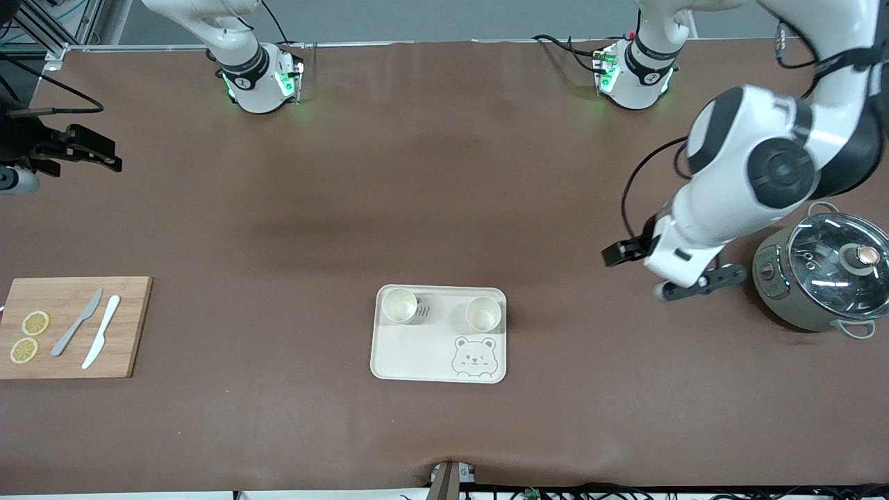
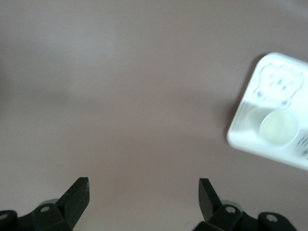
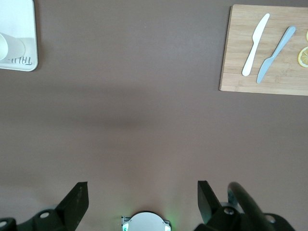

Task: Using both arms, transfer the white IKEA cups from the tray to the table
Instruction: 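Reach the left gripper down to the cup nearest the pot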

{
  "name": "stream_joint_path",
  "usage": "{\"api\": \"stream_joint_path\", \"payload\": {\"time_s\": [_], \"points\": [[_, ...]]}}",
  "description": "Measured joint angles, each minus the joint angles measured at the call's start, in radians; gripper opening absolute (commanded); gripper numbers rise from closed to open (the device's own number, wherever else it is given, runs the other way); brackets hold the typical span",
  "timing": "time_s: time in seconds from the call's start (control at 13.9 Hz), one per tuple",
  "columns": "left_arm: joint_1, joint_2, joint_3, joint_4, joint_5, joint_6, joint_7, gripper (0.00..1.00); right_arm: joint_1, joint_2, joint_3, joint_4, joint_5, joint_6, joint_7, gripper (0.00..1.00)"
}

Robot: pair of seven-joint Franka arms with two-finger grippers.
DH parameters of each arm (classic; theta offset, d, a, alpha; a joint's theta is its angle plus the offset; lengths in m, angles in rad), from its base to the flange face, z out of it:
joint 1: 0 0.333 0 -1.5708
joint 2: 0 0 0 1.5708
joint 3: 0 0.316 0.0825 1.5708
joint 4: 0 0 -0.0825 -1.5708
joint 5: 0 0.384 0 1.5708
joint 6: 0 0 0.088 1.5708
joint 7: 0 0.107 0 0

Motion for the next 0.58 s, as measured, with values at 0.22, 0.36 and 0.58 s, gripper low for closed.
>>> {"api": "stream_joint_path", "payload": {"time_s": [0.22,0.36,0.58], "points": [[-0.065,0.083,-0.002,0.003,0.014,0.131,-0.139,1.0,-0.001,0.004,-0.001,-0.001,-0.001,-0.004,0.0,1.0],[-0.093,0.131,-0.002,0.007,0.014,0.227,-0.207,1.0,-0.011,0.027,-0.004,-0.003,-0.001,-0.011,0.0,1.0],[-0.135,0.23,-0.002,0.055,0.014,0.347,-0.285,1.0,-0.029,0.097,-0.007,-0.005,-0.001,-0.007,0.0,1.0]]}}
